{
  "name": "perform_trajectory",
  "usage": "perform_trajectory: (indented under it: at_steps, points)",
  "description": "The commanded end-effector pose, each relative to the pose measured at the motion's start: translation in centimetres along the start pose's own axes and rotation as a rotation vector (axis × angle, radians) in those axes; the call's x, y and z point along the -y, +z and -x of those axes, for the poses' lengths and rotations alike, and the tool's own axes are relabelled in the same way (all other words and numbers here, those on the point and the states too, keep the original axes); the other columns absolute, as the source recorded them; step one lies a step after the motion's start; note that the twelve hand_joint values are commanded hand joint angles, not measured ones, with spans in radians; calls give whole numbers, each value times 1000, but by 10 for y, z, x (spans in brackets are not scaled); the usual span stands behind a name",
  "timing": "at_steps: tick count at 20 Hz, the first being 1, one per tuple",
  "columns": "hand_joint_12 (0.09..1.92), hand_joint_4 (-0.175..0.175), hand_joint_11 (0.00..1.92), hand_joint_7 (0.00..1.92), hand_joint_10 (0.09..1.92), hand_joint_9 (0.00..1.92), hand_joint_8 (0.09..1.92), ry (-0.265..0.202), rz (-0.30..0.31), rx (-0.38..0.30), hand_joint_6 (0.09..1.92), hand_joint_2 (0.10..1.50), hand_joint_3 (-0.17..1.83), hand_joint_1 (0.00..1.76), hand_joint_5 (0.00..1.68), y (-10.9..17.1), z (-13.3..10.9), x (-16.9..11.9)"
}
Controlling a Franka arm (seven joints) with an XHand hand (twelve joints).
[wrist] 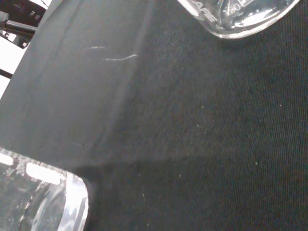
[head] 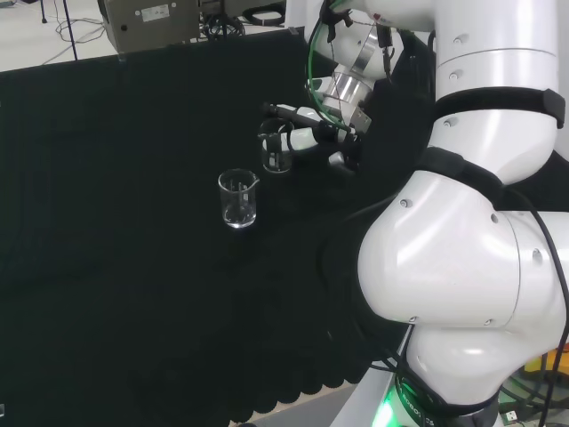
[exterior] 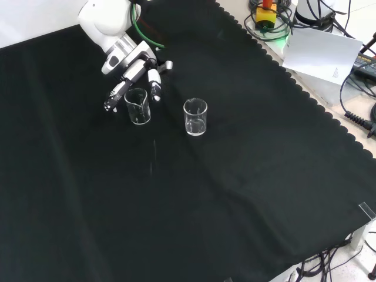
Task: Place the beaker back on the table.
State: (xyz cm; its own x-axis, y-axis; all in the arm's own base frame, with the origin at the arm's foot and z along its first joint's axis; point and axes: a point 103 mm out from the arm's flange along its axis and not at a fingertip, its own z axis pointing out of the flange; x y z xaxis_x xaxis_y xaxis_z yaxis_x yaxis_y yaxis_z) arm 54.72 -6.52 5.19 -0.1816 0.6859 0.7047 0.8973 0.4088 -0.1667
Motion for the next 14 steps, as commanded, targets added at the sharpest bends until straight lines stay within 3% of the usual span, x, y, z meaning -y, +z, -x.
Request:
perform_trajectory:
  at_steps: [1, 7, 11, 14]
  points:
    - [993, 48, 0, 0, 87, 111, 87, -17, 53, 65, 87, 826, -174, 517, 0, -15, -6, 16]
    - [1076, 35, 0, 25, 87, 201, 87, -1, 122, 113, 87, 824, -155, 536, 30, -51, -30, 39]
    - [1113, 32, 0, 58, 87, 248, 87, 4, 180, 99, 87, 826, -146, 542, 47, -80, -51, 67]
    - [1117, 31, 0, 76, 95, 258, 87, 18, 185, 151, 87, 834, -140, 551, 52, -87, -69, 85]
